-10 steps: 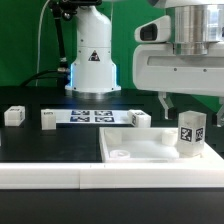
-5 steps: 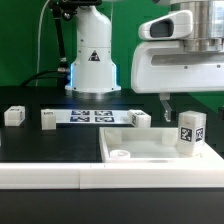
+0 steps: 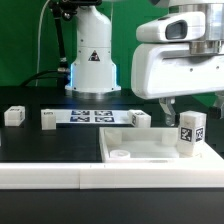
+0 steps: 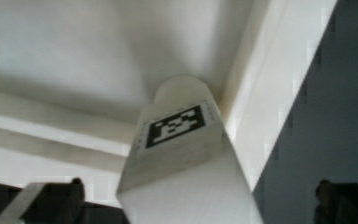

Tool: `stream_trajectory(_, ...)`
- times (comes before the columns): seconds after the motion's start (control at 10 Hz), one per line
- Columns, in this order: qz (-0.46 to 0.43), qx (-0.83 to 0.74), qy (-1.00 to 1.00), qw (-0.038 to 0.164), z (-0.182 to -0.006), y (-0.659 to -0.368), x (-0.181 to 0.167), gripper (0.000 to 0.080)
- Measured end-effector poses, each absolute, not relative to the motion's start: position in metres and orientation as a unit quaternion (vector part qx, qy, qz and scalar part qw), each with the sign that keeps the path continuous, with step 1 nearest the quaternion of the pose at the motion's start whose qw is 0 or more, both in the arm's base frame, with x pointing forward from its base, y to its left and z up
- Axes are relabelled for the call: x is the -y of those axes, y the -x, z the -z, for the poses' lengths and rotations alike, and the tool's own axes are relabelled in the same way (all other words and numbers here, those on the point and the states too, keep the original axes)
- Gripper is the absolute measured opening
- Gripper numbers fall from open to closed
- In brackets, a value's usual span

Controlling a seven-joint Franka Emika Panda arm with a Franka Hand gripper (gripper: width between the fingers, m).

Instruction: Assemble one leg

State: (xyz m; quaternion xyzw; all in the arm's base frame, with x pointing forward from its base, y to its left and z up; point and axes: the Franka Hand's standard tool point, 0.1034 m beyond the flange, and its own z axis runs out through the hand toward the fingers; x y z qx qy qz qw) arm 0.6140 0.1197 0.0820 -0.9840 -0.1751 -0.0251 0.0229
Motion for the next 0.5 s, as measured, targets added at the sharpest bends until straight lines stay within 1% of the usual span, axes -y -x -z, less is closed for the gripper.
stream_trajectory(0.1,0.024,0.222,0.975,0.018,-0.0808,-0.6130,-0.1173,0.0649)
stream_trajectory(0.3,0.025,0.252,0.967,0.018,-0.0804,-0.6129,-0.1163,0.0649)
stream_trajectory(0.4,0.024,0.253,0.967,0.017,-0.0803,-0.6128,-0.1161,0.0555)
stream_trajectory(0.5,0.024,0.252,0.967,0.018,-0.0802,-0.6128,-0.1161,0.0555)
